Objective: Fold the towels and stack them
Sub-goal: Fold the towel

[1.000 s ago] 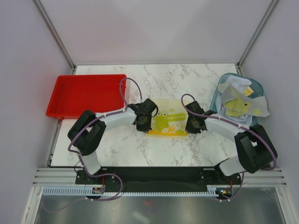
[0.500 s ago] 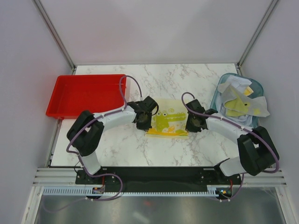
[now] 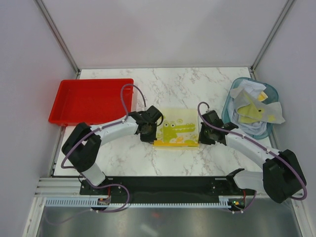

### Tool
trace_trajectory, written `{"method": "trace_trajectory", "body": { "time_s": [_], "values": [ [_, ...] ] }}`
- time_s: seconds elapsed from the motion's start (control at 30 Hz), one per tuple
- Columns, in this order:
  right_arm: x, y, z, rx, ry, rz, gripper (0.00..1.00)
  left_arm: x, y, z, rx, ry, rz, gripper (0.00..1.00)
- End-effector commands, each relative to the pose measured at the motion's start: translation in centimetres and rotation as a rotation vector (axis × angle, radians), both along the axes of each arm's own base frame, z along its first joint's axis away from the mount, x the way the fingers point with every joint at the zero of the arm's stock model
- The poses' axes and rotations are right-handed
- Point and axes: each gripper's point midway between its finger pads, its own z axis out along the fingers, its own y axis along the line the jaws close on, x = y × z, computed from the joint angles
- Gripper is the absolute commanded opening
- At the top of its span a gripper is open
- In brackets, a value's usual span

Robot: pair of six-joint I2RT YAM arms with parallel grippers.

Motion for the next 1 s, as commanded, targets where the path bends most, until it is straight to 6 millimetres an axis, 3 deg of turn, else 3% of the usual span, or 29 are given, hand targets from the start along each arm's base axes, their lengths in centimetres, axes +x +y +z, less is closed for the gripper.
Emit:
{"method": "trace_trajectory", "body": {
  "time_s": [0.0, 0.3, 0.57, 0.67, 0.73, 0.8, 0.9, 0.97],
  "values": [
    [-1.3, -0.4, -1.7, 0.001, 0.031, -0.019, 0.00, -1.7, 0.3, -1.5, -0.014, 0.046, 0.027, 0.02],
    [-1.4, -1.1, -3.9, -0.036, 0.043, -0.034, 0.00, -2.2, 0.9, -3.5, 0.016, 0.062, 0.013, 0.02],
    [-0.6, -0.7, -1.3, -0.016, 0.005, -0.027, 0.00, -1.1, 0.1, -0.8, -0.015, 0.014, -0.003, 0.02],
    [-1.0, -0.7, -0.2, -0.005, -0.005, -0.026, 0.00, -1.6, 0.4, 0.3, -0.024, 0.007, -0.002, 0.02],
    [-1.7, -1.0, -0.5, -0.004, 0.002, -0.029, 0.00, -2.1, 0.5, 0.6, -0.041, 0.013, 0.003, 0.02],
    [-2.3, -1.4, -1.0, -0.003, -0.002, -0.040, 0.00, -3.1, 1.3, -0.8, -0.014, 0.038, 0.003, 0.02],
    [-4.2, -1.8, -4.1, 0.008, 0.045, -0.042, 0.00, -4.5, 1.7, -3.3, -0.009, 0.085, -0.003, 0.02],
    [-4.4, -1.9, -4.6, 0.011, 0.041, -0.050, 0.00, -5.0, 1.9, -4.3, -0.009, 0.089, 0.000, 0.02]
  ]
}}
